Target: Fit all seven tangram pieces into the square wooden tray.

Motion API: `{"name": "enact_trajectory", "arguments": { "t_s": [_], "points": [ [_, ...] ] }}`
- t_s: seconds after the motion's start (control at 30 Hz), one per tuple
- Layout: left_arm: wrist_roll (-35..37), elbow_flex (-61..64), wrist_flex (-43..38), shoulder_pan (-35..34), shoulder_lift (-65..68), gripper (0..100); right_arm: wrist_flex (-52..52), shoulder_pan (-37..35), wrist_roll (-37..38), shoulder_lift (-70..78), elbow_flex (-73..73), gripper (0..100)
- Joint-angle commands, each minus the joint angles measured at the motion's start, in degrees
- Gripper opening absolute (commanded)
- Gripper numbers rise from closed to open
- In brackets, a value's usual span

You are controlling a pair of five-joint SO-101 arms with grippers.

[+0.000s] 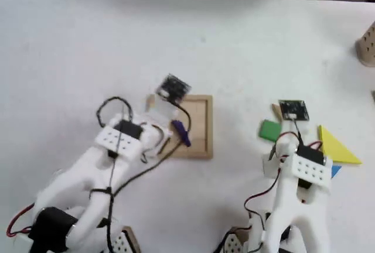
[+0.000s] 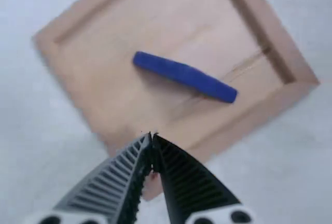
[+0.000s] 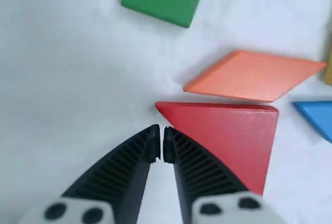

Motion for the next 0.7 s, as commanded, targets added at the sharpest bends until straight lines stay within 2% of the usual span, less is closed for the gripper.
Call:
{"name": "enact_trajectory", "arguments": {
  "t_s": [0.0, 0.1, 0.2, 0.33, 0.67],
  "points": [
    [-0.62, -0.88, -1.93, 7.78, 0.66, 2, -2.24, 1.63, 3.43, -1.63, 0.53, 1.7],
    [6.15, -3.08, -7.03, 8.4, 5.85, 2, -2.33, 1.63, 3.96, -1.63, 0.53, 1.7],
    [10.73, -8.09, -7.21, 8.4, 11.47, 2, -2.51, 1.63, 4.04, -1.63, 0.53, 1.7],
    [11.25, -12.84, -7.21, 8.31, 16.31, 2, -2.51, 1.63, 4.4, -1.63, 0.62, 1.7],
    [11.25, -15.3, -7.65, 8.31, 16.4, 2, -2.51, 1.54, 4.4, -1.63, 0.7, 1.7]
  ]
}}
